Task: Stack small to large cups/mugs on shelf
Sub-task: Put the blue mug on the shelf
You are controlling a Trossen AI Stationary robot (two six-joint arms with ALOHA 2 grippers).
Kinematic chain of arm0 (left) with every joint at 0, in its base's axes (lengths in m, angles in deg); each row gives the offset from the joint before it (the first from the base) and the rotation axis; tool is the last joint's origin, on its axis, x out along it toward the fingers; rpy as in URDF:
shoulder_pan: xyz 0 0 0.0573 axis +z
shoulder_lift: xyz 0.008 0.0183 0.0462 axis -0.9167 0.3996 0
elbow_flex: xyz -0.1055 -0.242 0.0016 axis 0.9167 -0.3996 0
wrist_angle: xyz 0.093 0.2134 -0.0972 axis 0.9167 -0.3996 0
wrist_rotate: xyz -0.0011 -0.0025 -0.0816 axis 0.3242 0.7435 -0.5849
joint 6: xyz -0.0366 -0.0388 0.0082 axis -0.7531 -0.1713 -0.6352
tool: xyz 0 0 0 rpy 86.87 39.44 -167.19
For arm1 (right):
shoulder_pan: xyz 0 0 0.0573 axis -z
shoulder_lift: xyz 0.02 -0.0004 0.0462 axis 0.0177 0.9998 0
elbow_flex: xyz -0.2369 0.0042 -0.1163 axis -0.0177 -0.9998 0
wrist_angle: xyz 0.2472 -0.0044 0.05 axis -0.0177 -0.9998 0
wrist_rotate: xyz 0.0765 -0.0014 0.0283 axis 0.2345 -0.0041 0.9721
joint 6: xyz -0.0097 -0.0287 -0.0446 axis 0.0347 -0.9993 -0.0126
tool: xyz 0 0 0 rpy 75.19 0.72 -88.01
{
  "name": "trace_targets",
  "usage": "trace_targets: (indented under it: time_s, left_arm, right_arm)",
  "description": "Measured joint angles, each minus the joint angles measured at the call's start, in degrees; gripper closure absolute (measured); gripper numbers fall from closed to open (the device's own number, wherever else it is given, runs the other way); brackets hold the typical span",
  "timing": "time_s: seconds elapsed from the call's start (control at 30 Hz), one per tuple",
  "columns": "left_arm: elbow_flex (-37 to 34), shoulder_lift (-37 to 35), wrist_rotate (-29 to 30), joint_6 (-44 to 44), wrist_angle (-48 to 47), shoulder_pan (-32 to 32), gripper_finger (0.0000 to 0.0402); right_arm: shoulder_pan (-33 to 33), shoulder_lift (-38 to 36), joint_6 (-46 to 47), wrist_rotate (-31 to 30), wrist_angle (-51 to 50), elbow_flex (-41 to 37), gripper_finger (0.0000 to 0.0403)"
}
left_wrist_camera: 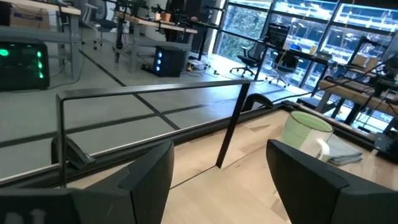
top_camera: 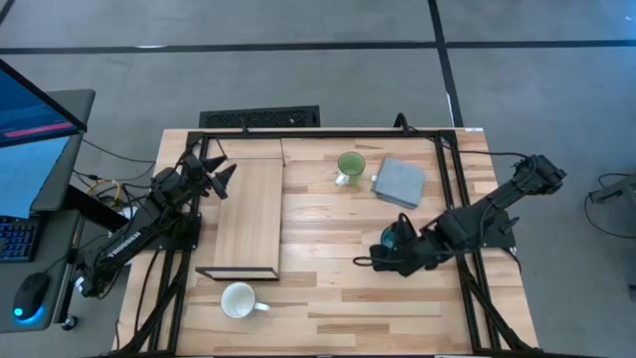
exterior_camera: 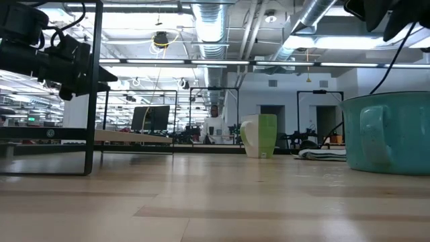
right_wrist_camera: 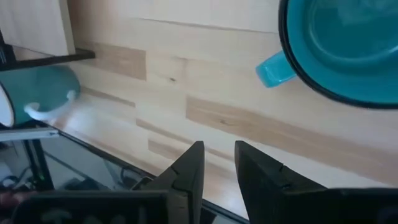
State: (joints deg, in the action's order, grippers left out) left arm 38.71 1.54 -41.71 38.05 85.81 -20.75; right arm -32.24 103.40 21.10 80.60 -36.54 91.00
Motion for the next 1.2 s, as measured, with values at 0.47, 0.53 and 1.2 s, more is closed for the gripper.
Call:
trace_targets:
  time_s: [0.47, 0.53, 1.2]
  left_arm:
    - [0.0, 0.0, -1.9, 0.0, 0.1, 0.0, 0.0154]
    - [0.0, 0.0, -1.9, 0.0, 0.1, 0.0, 0.0154]
    - [0.0, 0.0, -2.1, 0.0, 0.1, 0.0, 0.0154]
  right_arm:
    - [-0.5, 0.0, 5.7, -1.7, 0.4, 0.0, 0.028]
    - [-0.5, 0.0, 5.8, -1.7, 0.8, 0.0, 0.0266]
    - [0.3, 13.0, 10.1, -4.3, 10.2, 0.0, 0.0169]
